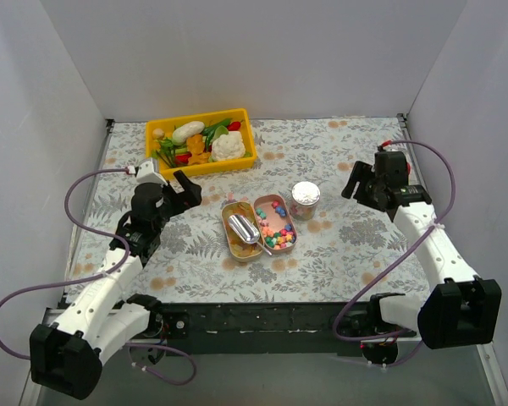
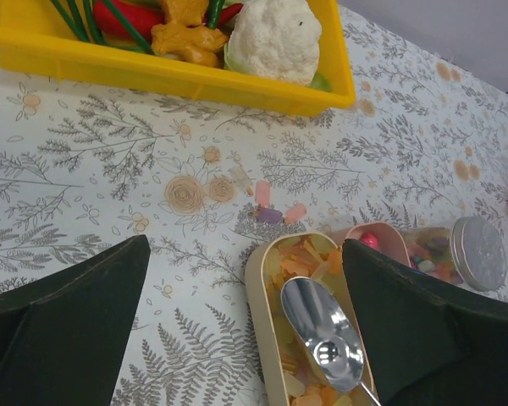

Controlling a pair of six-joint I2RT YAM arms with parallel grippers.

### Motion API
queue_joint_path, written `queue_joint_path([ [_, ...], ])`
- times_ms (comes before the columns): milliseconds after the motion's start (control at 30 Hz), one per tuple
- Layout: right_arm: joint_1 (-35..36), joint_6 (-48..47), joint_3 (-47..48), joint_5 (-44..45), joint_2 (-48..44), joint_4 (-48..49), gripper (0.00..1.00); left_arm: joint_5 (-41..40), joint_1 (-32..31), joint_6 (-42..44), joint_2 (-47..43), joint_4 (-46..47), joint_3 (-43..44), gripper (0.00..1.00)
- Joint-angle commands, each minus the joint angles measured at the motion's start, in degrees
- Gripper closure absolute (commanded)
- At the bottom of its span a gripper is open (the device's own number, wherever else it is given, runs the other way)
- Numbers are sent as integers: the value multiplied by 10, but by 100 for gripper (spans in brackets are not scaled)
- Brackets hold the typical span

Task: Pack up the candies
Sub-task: Reset both arms

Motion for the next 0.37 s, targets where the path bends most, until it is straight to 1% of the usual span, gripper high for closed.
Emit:
queue_joint_path([
  [0,-3,-2,-20,27,-40,31,20,60,25,-25,-20,1,-19,2],
  [333,-3,-3,-41,49,-61,55,20,68,37,-23,-10,17,-26,2],
])
